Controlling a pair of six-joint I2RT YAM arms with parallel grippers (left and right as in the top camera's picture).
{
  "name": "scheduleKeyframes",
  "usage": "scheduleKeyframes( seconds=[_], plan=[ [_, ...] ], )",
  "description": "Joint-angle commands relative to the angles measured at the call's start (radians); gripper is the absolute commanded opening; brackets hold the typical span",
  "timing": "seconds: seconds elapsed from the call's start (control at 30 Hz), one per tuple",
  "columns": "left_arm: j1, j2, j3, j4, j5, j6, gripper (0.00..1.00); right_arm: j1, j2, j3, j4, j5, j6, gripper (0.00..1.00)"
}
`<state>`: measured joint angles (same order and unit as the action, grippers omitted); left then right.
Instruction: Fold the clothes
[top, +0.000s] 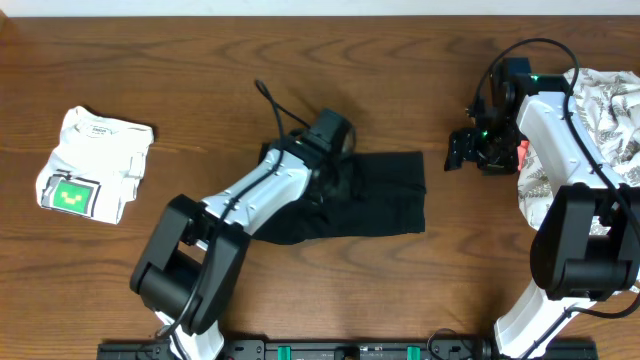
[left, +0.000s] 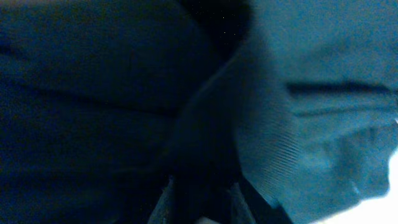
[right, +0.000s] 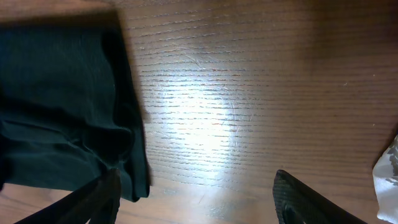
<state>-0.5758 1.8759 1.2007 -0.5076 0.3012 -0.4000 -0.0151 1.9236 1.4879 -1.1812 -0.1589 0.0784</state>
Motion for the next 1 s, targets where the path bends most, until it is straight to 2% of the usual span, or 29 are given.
scheduleKeyframes(
  seconds=[0.0,0.37,0.47,0.7,0.97],
  plan=[
    [-0.028,-0.011,-0.007,-0.006,0.038,-0.021,0.31,-0.004,-0.009,0.019,0.000,0.005,-0.013,0.76],
    [-0.050,-0.012,-0.007,0.009,-0.003,-0.020,0.31,-0.004,-0.009,0.019,-0.001,0.005,-0.013,0.76],
    [-0.030,-0.041,0.017,-0.010,-0.013,0.030,0.31,-0.004,-0.009,0.019,-0.001,0.005,-0.013,0.76],
    [0.021,-0.214,0.041,-0.042,-0.207,0.032,0.31,-0.004,-0.009,0.019,0.000,0.005,-0.013,0.76],
    [0.020,-0.197,-0.002,-0.075,-0.215,-0.004,0.31,-0.003,-0.009,0.019,-0.006,-0.006,-0.017,0.77]
  ],
)
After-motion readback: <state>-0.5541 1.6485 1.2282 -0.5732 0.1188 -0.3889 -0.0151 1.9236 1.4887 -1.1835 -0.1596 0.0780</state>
